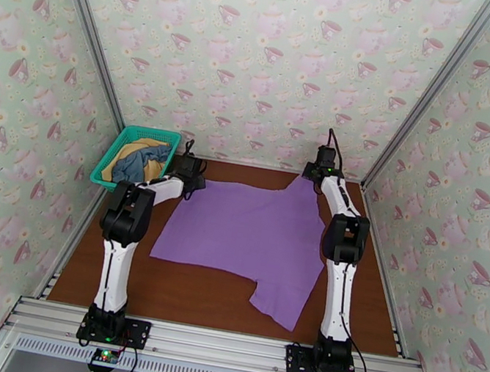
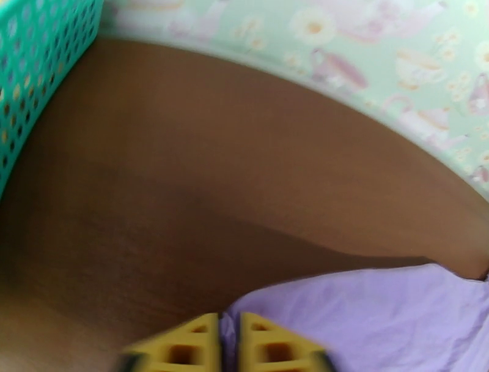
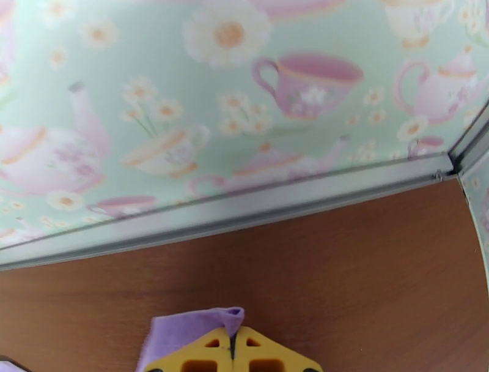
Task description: Fold and stack the mixed laundry pile
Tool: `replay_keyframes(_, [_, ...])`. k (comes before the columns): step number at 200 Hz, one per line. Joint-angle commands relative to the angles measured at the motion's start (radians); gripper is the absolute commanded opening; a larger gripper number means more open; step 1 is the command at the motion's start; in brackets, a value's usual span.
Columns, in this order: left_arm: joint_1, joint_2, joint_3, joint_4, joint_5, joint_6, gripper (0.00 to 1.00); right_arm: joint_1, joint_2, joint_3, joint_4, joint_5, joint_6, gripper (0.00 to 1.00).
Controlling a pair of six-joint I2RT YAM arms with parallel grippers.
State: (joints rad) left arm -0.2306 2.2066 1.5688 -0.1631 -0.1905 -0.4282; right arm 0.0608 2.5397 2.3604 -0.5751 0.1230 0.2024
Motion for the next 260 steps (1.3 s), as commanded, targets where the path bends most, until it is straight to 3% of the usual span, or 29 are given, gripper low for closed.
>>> replay_keyframes(1, [-0.003, -0.013, 0.007, -0.031, -0.043, -0.009, 0.77, -0.021, -0.005, 0.035, -0.097, 0.064, 0.042, 0.32])
replay_keyframes(18, [-0.003, -0.048, 0.004, -0.042, -0.055, 0.004, 0.99, -0.038, -0.046, 0.007, -0.153, 0.136, 0.083, 0.54])
replay_keyframes(36, [-0.008, -0.101, 0.001, -0.054, -0.063, 0.026, 1.00, -0.059, -0.113, -0.057, -0.191, 0.169, 0.123, 0.68])
replay_keyframes(65, [-0.024, -0.213, -0.030, -0.079, -0.086, 0.073, 1.00, -0.068, -0.262, -0.248, -0.170, 0.128, 0.121, 0.70])
replay_keyframes(89, [-0.045, -0.334, -0.099, -0.133, -0.099, 0.091, 0.99, -0.065, -0.432, -0.458, -0.189, 0.077, 0.131, 0.66])
replay_keyframes(119, [-0.061, -0.487, -0.247, -0.241, -0.077, 0.036, 0.76, -0.057, -0.654, -0.798, -0.201, 0.005, 0.138, 0.60])
replay_keyframes(144, [-0.061, -0.634, -0.439, -0.252, -0.049, -0.048, 0.76, -0.043, -0.726, -0.996, -0.221, -0.067, 0.143, 0.50])
replay_keyframes(162, [-0.055, -0.724, -0.518, -0.297, -0.057, -0.110, 0.83, -0.026, -0.709, -1.075, -0.200, -0.080, 0.148, 0.44])
replay_keyframes(210, [-0.041, -0.857, -0.637, -0.404, -0.023, -0.168, 0.85, -0.016, -0.510, -0.986, -0.200, -0.065, 0.153, 0.24])
replay_keyframes(260, [-0.006, -0.989, -0.732, -0.491, 0.015, -0.191, 0.93, -0.027, -0.273, -0.638, -0.341, 0.001, 0.118, 0.19])
